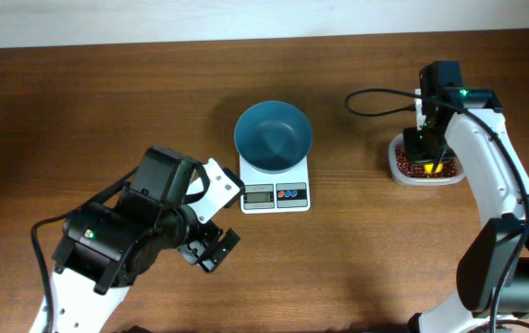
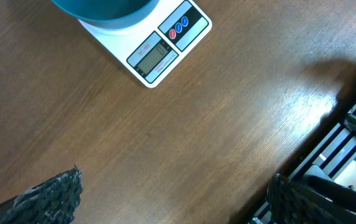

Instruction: Scoop item into bowl and weigh 50g on scale

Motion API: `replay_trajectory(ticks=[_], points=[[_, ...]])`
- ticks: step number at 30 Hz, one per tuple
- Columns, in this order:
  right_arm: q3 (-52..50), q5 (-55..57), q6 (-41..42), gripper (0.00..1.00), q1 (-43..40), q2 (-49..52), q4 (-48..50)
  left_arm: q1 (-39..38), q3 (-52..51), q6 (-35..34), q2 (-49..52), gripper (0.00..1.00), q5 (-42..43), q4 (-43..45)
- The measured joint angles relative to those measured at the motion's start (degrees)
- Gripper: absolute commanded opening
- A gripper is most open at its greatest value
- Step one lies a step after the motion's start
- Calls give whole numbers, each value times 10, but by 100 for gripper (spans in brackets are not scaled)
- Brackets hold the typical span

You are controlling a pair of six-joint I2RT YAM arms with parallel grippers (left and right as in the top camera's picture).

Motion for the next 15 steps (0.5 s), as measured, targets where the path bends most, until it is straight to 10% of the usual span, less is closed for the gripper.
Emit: replay_trajectory(ticks=[15], points=[[0,-93,65,4,0,0,8,0,0,0,0,99,0,0]])
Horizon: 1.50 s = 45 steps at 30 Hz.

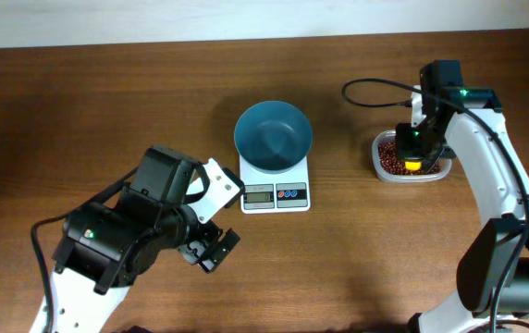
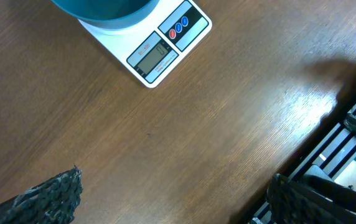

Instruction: Scoop item into bowl and weigh 50g on scale

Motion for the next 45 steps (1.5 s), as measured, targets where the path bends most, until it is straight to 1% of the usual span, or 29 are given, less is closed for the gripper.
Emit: replay_trajectory(ticks=[4,10,17,27,35,45], points=[[1,-15,22,4,-3,0,-9,0,0,0,0,99,0,0],[1,-96,34,4,-49,0,-14,0,0,0,0,99,0,0],[1,-139,40,4,-81,0,-19,0,0,0,0,99,0,0],[1,-189,37,4,-119,1,-21,0,0,0,0,99,0,0],[1,-223,12,4,-138,1,-24,0,0,0,0,99,0,0],[1,-238,4,4,-140,1,-33,0,0,0,0,99,0,0]])
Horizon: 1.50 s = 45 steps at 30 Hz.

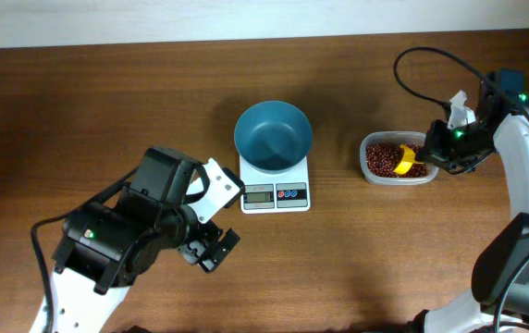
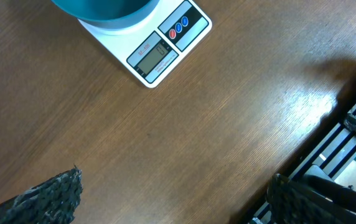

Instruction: Scoop item into bowl and weigh 50g on scale

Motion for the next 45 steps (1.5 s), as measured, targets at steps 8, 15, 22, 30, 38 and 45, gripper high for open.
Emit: replay_trajectory(ticks=[8,15,22,30,38,45], points=[[0,-34,-11,4,-17,0,-2,0,0,0,0,99,0,0],[0,-68,-22,4,-46,0,-7,0,0,0,0,99,0,0],[0,-83,-37,4,-46,0,-17,0,0,0,0,99,0,0],[0,-103,-40,4,-46,0,-17,0,0,0,0,99,0,0],[0,-114,-41,4,-46,0,-17,0,0,0,0,99,0,0],[0,-123,-42,4,-46,0,-18,0,0,0,0,99,0,0]])
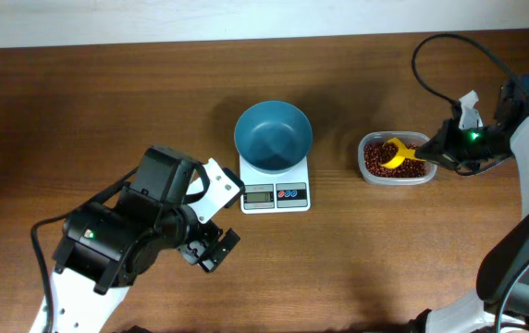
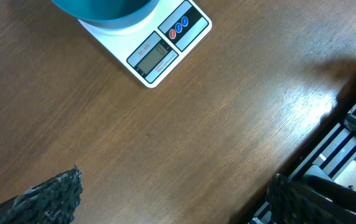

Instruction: Scoop item into bowl and weigh 50g on scale

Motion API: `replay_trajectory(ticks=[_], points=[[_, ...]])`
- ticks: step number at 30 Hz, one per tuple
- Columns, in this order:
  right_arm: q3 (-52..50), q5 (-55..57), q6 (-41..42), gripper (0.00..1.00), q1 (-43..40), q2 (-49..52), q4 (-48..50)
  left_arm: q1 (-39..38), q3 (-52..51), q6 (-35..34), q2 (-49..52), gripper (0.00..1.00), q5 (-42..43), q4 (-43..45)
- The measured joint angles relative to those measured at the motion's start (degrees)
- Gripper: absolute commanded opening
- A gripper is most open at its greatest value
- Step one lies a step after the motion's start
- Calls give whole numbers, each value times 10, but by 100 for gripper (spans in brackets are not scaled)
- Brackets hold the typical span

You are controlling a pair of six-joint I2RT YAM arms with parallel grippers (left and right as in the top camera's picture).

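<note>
A blue bowl stands empty on the white scale at mid-table. In the left wrist view the bowl and scale show at the top. To the right, a clear container of red beans holds a yellow scoop, its cup down among the beans. My right gripper is shut on the scoop's handle, just right of the container. My left gripper is open over bare wood below and left of the scale, with nothing between its fingers.
The right arm's black cable loops above the container. The table's near edge and a metal frame show at the right of the left wrist view. Bare wood lies between the scale and the container.
The scoop's cup has moved from the container's right edge to its middle, down on the beans. My right gripper has shifted slightly right. The left arm has not moved.
First my right gripper stood over the bean container with the scoop, farther right on the table. Half a second later the container sat a little further left. Then the gripper was beside its right edge with the scoop tilted there. Now the scoop lies in the beans.
</note>
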Motion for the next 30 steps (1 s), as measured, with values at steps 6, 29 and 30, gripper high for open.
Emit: replay_trajectory(ticks=[6,29,30], points=[[0,-4,-11,4,-2,0,-13,0,0,0,0,99,0,0],[0,-121,-97,4,-93,0,-70,0,0,0,0,99,0,0],[0,-125,-100,4,-98,0,-71,0,0,0,0,99,0,0]])
